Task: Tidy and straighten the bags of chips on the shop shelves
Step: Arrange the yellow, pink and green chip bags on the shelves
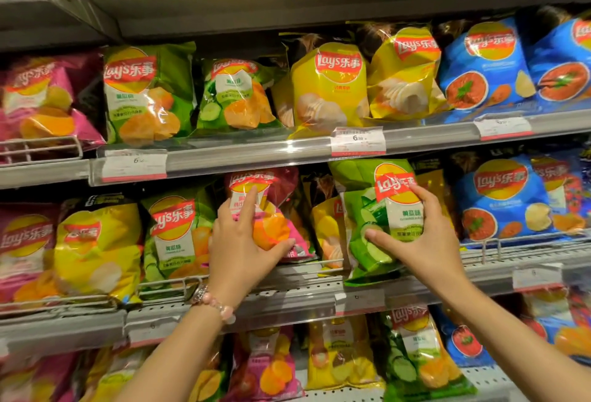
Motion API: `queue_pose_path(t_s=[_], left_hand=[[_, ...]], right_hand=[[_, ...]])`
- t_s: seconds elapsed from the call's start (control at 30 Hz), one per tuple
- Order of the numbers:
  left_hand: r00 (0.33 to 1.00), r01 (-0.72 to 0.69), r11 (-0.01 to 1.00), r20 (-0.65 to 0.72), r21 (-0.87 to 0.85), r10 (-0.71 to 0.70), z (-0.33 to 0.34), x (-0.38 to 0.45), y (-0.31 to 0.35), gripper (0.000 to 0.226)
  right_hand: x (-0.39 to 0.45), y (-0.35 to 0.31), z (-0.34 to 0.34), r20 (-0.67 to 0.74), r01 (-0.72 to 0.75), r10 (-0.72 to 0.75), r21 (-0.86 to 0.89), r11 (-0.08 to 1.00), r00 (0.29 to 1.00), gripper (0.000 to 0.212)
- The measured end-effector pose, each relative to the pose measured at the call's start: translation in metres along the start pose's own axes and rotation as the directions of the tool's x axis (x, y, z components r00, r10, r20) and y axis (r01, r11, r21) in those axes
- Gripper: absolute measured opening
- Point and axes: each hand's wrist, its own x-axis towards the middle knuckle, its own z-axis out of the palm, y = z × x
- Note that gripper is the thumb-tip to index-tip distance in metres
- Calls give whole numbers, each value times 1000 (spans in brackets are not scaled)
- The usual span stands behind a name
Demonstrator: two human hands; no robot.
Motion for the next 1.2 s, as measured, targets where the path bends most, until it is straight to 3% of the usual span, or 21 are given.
queue_pose_path(t_s=[0.23,0.53,0.8,1.2], left_hand=[[994,-60,998,94,-6,60,-45,-39,-17,105],[999,-36,990,-18,-136,34,-75,-74,-31,102],[997,52,993,-45,-106,-57,-77,-91,-42,102],[993,91,994,-66,-53,-95,-82,-99,-55,101]], right_hand=[[-15,-20,32,119,4,-5,9,1000,993,107],[-17,-53,96,102,40,-40,3,999,994,99],[-10,-76,154,120,107,-89,-150,983,989,99],[-9,-65,198,218,113,-25,-403,908,976,89]])
